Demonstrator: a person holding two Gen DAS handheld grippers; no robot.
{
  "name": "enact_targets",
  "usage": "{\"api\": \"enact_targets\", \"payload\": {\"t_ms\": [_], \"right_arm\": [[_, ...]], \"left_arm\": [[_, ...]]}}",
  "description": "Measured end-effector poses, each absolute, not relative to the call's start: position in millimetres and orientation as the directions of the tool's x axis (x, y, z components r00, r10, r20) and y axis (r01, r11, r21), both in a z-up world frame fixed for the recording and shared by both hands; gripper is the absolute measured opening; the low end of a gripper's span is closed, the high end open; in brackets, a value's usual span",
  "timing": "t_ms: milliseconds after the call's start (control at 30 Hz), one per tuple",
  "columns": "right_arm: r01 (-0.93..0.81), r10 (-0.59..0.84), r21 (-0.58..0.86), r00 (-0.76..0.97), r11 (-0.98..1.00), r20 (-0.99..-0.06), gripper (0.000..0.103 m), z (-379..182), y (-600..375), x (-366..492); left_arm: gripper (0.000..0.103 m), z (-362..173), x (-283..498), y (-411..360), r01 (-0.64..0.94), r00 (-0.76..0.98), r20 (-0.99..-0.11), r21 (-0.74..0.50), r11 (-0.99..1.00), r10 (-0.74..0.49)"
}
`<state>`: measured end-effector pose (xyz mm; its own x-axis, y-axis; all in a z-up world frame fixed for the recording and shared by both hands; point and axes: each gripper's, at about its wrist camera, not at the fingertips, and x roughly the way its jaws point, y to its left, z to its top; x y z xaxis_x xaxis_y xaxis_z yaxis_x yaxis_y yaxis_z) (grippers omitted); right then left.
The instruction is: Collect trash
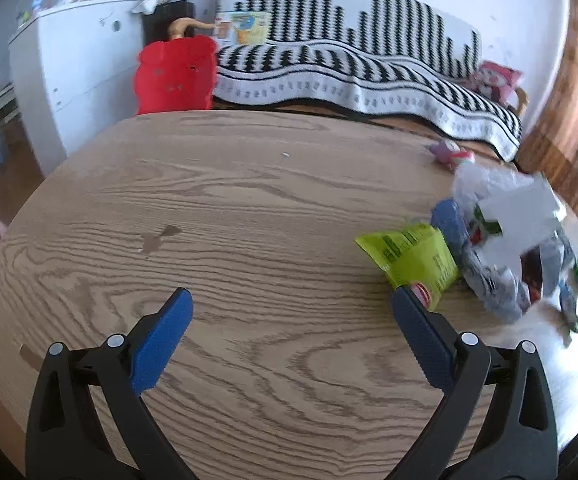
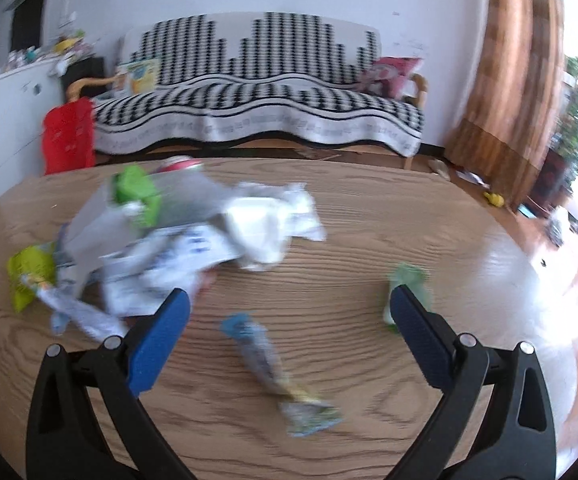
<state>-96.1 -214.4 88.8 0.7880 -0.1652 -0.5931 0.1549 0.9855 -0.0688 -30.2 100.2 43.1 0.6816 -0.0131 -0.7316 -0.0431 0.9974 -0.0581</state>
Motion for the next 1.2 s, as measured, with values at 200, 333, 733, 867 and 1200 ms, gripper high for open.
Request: {"api": "enact_targets", "payload": {"t_ms": [200,333,733,867,1200], "right_arm": [[0.287,-0.186,0.070,0.769,0.955,-0.611,0.097,94.1,-290.2,-108.6],[0.373,-0.200,0.149,0.745,0.916,-0.636,0.097,85.0,-330.3,-114.7],[0.388,-0.179,0.096,0.612,0.916,-0.770,0.097,46.4,-345.2,-57.9],[0.338,-0.145,0.080,0.591,0.938,-0.793,0.088,37.1,-340.3,-42.5],[0.318,-0.184,0.018,0.595,0.948,-0.783,0.034,35.3,-336.6,-43.5]], "left_arm": [[0.097,37.1,-18.0,73.7,0.098,0.653,-0.751,-0.051,0.994,-0.103],[0.097,37.1,-2.0,63.4,0.110,0.657,-0.748,-0.035,0.993,-0.099],[0.097,23.7,39.4,39.9,0.153,0.642,-0.758,-0.020,0.988,-0.115],[0.097,14.4,49.1,47.0,0.122,0.612,-0.783,-0.046,0.991,-0.112],[0.057,9.7,37.1,41.8,0.202,0.594,-0.797,0.019,0.979,-0.108]]}}
